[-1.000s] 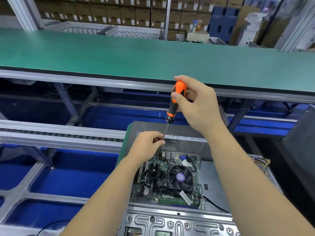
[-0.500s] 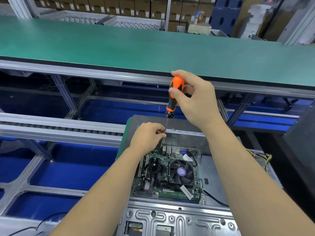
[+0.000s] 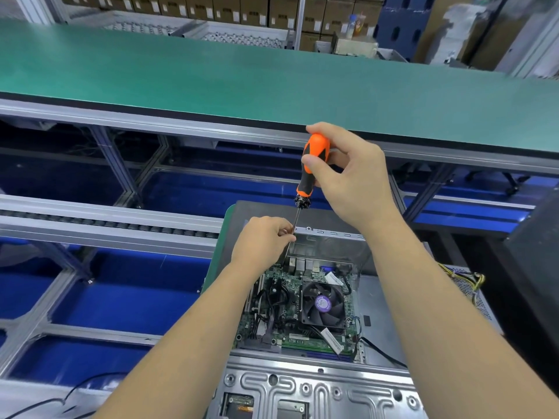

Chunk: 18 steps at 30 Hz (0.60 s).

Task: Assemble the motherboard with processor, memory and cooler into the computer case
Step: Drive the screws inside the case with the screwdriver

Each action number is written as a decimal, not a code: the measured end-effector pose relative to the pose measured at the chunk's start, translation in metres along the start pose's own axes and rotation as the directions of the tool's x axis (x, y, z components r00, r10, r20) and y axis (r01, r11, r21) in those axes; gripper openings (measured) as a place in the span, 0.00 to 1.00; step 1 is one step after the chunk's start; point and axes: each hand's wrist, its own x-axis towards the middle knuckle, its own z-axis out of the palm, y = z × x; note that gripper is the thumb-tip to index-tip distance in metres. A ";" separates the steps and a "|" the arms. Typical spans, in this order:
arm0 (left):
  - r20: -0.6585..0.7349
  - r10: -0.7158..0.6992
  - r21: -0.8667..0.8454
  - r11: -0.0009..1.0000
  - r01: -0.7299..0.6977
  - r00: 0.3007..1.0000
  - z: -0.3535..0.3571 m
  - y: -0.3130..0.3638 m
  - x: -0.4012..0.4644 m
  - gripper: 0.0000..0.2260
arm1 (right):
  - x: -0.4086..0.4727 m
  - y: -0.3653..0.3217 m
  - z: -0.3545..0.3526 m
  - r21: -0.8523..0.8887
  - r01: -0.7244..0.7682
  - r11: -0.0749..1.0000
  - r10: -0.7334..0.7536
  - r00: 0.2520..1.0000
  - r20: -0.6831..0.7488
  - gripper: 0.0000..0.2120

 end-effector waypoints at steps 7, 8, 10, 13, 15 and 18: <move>0.042 -0.024 0.031 0.999 0.022 0.999 0.000 0.000 0.001 0.05 | -0.002 -0.002 0.001 0.003 -0.015 1.000 0.015 1.000 0.003 0.17; 0.046 -0.025 0.036 0.999 0.023 0.999 0.000 0.000 0.001 0.04 | -0.003 -0.002 0.001 0.001 -0.016 1.000 0.016 1.000 0.006 0.17; 0.047 -0.027 0.041 0.999 0.025 0.999 0.001 0.000 0.001 0.04 | -0.003 -0.003 0.001 -0.005 -0.018 1.000 0.018 1.000 0.008 0.18; 0.052 -0.033 0.041 0.999 0.031 0.998 0.001 0.000 0.001 0.04 | -0.004 -0.002 0.001 -0.014 -0.022 1.000 0.022 1.000 0.005 0.18; 0.062 -0.036 0.045 0.998 0.033 0.997 0.001 0.000 0.001 0.04 | -0.005 -0.002 0.002 -0.016 -0.028 0.999 0.028 1.000 0.005 0.18; 0.068 -0.034 0.049 0.998 0.031 0.997 0.001 0.000 0.001 0.03 | -0.005 -0.002 0.002 -0.014 -0.039 0.999 0.039 0.999 0.009 0.17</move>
